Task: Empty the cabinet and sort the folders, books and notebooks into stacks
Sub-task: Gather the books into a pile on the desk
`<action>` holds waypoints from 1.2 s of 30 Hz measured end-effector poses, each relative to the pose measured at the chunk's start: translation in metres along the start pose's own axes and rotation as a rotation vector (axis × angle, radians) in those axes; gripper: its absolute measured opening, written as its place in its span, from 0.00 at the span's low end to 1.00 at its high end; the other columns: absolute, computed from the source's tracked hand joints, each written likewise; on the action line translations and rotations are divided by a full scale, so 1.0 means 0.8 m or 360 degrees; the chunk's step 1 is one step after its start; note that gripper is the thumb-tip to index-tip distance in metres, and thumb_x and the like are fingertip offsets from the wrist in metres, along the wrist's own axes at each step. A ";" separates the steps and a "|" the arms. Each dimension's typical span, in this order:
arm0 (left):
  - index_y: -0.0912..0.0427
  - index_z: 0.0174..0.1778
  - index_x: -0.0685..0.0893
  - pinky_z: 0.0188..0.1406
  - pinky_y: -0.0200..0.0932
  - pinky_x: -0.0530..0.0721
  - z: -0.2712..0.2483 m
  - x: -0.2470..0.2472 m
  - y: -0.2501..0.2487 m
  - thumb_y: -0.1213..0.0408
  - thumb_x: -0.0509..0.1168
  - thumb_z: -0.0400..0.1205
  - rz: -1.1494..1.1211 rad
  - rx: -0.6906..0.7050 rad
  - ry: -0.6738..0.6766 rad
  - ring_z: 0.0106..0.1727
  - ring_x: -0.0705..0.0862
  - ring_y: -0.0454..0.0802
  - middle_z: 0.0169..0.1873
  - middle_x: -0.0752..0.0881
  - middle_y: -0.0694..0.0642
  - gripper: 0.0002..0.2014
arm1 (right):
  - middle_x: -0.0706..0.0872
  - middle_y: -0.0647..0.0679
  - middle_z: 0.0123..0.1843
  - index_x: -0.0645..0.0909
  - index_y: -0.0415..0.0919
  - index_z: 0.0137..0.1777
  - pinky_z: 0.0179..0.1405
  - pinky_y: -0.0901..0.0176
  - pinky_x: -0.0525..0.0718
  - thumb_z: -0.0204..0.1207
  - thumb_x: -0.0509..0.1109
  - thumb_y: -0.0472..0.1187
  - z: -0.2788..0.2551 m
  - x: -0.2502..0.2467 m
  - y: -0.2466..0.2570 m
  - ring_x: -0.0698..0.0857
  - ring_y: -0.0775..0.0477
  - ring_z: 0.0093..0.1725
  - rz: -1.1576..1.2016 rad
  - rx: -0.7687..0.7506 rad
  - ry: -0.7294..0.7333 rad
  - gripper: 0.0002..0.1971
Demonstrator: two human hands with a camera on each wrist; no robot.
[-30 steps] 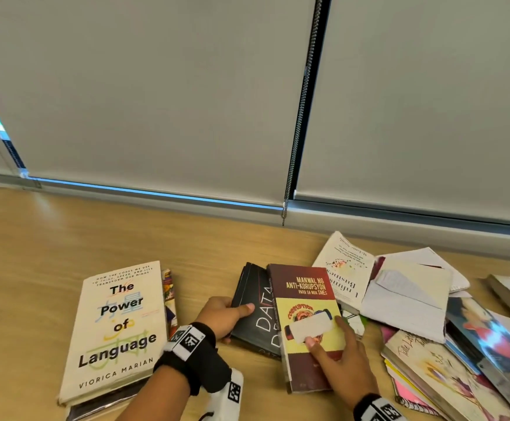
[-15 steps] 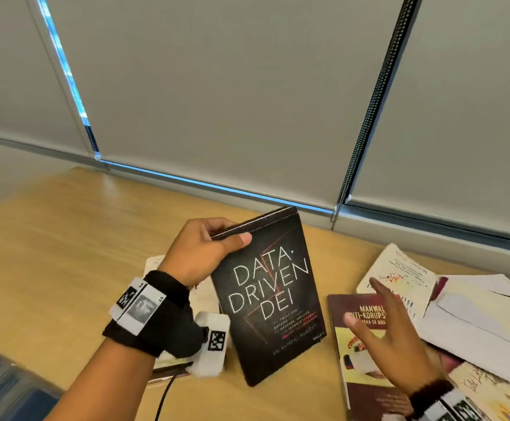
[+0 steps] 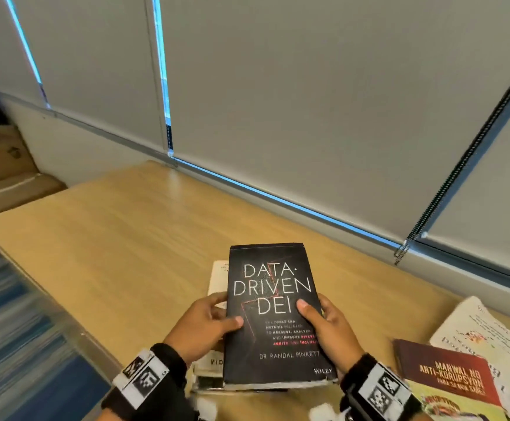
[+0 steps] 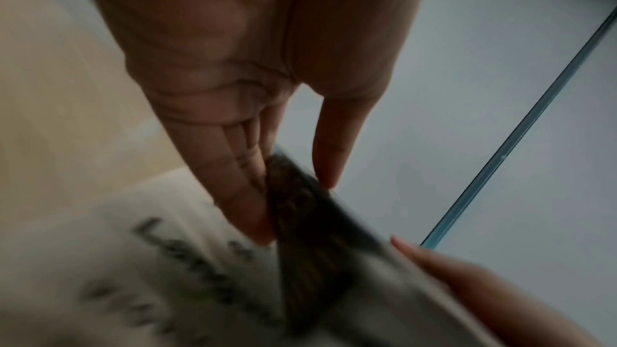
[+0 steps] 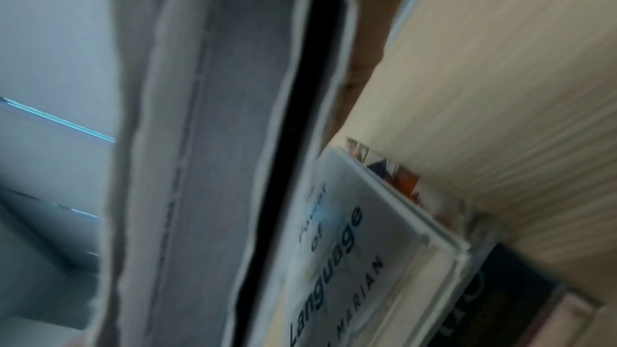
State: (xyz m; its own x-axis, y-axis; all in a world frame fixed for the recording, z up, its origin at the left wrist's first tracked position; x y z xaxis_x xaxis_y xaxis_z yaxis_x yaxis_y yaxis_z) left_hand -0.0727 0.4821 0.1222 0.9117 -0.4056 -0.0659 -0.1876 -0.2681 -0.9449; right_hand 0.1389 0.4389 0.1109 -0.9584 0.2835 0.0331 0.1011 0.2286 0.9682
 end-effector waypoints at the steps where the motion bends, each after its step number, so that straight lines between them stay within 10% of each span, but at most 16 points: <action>1: 0.51 0.64 0.81 0.44 0.43 0.88 -0.002 -0.008 0.012 0.73 0.70 0.79 0.0087 -0.0018 0.0008 0.46 0.91 0.50 0.46 0.92 0.58 0.19 | 0.92 0.40 0.51 0.78 0.41 0.66 0.47 0.48 0.89 0.80 0.69 0.38 0.014 0.010 -0.006 0.91 0.37 0.47 -0.0031 0.0013 -0.0025 0.15; 8: 0.47 0.62 0.84 0.60 0.47 0.86 0.012 -0.049 0.034 0.72 0.69 0.78 0.0327 0.0014 -0.0059 0.51 0.90 0.47 0.48 0.90 0.46 0.20 | 0.91 0.51 0.52 0.78 0.44 0.64 0.56 0.48 0.88 0.75 0.75 0.46 0.060 0.049 -0.035 0.91 0.50 0.48 -0.0537 -0.0019 -0.0156 0.19; 13: 0.40 0.60 0.79 0.54 0.38 0.86 0.013 -0.050 0.037 0.68 0.72 0.77 0.0468 0.0091 -0.0156 0.49 0.86 0.43 0.49 0.85 0.42 0.21 | 0.87 0.57 0.55 0.76 0.53 0.63 0.50 0.63 0.83 0.71 0.75 0.56 0.055 0.054 -0.031 0.87 0.57 0.52 -0.0964 -0.0087 -0.0116 0.22; 16: 0.38 0.57 0.75 0.53 0.35 0.83 0.010 -0.050 0.035 0.66 0.74 0.75 0.0603 0.0139 -0.0235 0.51 0.83 0.46 0.54 0.79 0.48 0.22 | 0.83 0.52 0.59 0.74 0.55 0.66 0.56 0.56 0.84 0.62 0.73 0.69 0.055 0.050 -0.038 0.84 0.56 0.52 -0.1131 -0.0059 -0.0151 0.34; 23: 0.50 0.73 0.73 0.70 0.43 0.74 0.018 -0.058 0.050 0.62 0.75 0.74 0.0728 -0.0003 -0.0286 0.68 0.75 0.51 0.64 0.75 0.52 0.31 | 0.72 0.48 0.59 0.71 0.50 0.70 0.56 0.60 0.76 0.71 0.73 0.60 0.048 0.055 -0.043 0.72 0.59 0.47 -0.1150 0.0001 -0.0176 0.31; 28: 0.55 0.76 0.69 0.60 0.46 0.85 0.022 -0.044 0.072 0.75 0.72 0.76 0.0167 -0.0163 -0.0144 0.55 0.85 0.47 0.53 0.83 0.43 0.33 | 0.72 0.49 0.59 0.70 0.52 0.71 0.67 0.52 0.77 0.68 0.72 0.64 0.049 0.053 -0.052 0.75 0.49 0.60 -0.1111 0.0014 -0.0222 0.34; 36: 0.54 0.71 0.74 0.50 0.50 0.86 0.034 -0.033 0.103 0.73 0.75 0.73 -0.0246 -0.0306 -0.0111 0.53 0.88 0.60 0.57 0.87 0.62 0.31 | 0.69 0.50 0.68 0.61 0.64 0.77 0.74 0.44 0.67 0.60 0.62 0.78 0.042 0.044 -0.064 0.67 0.45 0.72 -0.1346 0.0097 -0.0290 0.44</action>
State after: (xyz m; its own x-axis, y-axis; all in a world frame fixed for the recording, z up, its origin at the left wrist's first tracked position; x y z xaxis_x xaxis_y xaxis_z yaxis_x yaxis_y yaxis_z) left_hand -0.1024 0.4948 0.0371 0.9567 -0.2875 0.0464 -0.1042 -0.4864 -0.8675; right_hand 0.1092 0.4681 0.0542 -0.6610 0.1395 -0.7373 -0.6070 0.4782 0.6347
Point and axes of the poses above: each hand's wrist, its own z-axis towards the middle knuckle, its own x-axis out of the palm, y = z × x, the point moved 10 cm from there along z, towards the middle knuckle
